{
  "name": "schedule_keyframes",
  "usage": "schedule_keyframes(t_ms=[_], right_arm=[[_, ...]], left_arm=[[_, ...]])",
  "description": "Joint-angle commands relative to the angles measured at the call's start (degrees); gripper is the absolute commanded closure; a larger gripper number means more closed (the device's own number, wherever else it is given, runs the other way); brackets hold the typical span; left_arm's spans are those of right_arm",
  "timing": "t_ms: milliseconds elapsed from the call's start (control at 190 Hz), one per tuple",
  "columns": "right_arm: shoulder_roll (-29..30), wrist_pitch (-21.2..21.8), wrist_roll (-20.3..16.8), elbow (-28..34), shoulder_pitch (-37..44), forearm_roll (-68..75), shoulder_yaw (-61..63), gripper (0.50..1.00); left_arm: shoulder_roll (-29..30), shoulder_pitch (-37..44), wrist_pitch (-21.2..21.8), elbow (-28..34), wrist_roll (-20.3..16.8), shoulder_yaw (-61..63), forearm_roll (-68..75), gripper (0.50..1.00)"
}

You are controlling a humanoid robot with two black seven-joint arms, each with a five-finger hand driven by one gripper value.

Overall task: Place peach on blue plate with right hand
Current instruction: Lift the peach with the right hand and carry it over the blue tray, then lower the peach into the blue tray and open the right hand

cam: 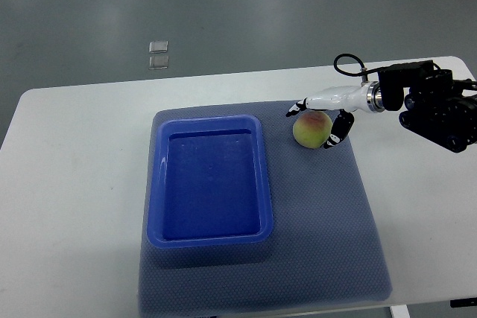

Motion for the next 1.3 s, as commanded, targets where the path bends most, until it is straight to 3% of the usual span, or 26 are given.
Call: schedule_keyframes(t_ms=[0,63,158,221,226,263,516,800,816,1074,1247,1295], right_arm=[[0.9,-0.5,0.0,-0.7,0.1,-0.1,-0.5,0.664],[1.0,-0.6,0.0,-1.1,0.2,-0.1,-0.7,0.722],[1.0,-0.7,-0.3,-1.2,0.4,-0.1,-0.7,0.852],[1.0,-0.7,-0.4,-1.2,0.5,-0.2,-0.7,0.861],[1.0,-0.7,-0.8,-1.2,0.7,-0.1,-0.6,0.901],[0.9,-0.7,-0.8,-1.2,1.0,-0.1,-0.4,0.916],[2.2,-0.3,-0.8,0.3,5.8,0.9,0.1,0.916],[9.5,0.8,-0.2,3.6,9.7,1.2,0.2,0.910],[12.0,0.8,0.0,3.6,10.4,1.2,0.2,0.904],[20.3,0.8,1.6,3.6,11.5,2.4,-0.4,0.850],[20.3,0.8,1.6,3.5,9.9,2.2,-0.9,0.828],[20.3,0.8,1.6,3.1,8.2,2.2,-2.3,0.781]], left_arm=[[0.0,0.0,0.0,0.0,-0.1,0.0,0.0,0.500],[0.0,0.0,0.0,0.0,-0.1,0.0,0.0,0.500],[0.0,0.0,0.0,0.0,0.0,0.0,0.0,0.500],[0.0,0.0,0.0,0.0,0.0,0.0,0.0,0.500],[0.0,0.0,0.0,0.0,0.0,0.0,0.0,0.500],[0.0,0.0,0.0,0.0,-0.1,0.0,0.0,0.500],[0.0,0.0,0.0,0.0,0.0,0.1,0.0,0.500],[0.0,0.0,0.0,0.5,0.0,0.2,0.0,0.500],[0.0,0.1,0.0,0.6,0.0,0.2,0.0,0.500],[0.0,0.1,0.3,0.6,0.0,0.3,0.0,0.500],[0.0,0.1,0.3,0.5,0.0,0.2,0.0,0.500],[0.0,0.1,0.3,0.5,0.0,0.2,0.0,0.500]])
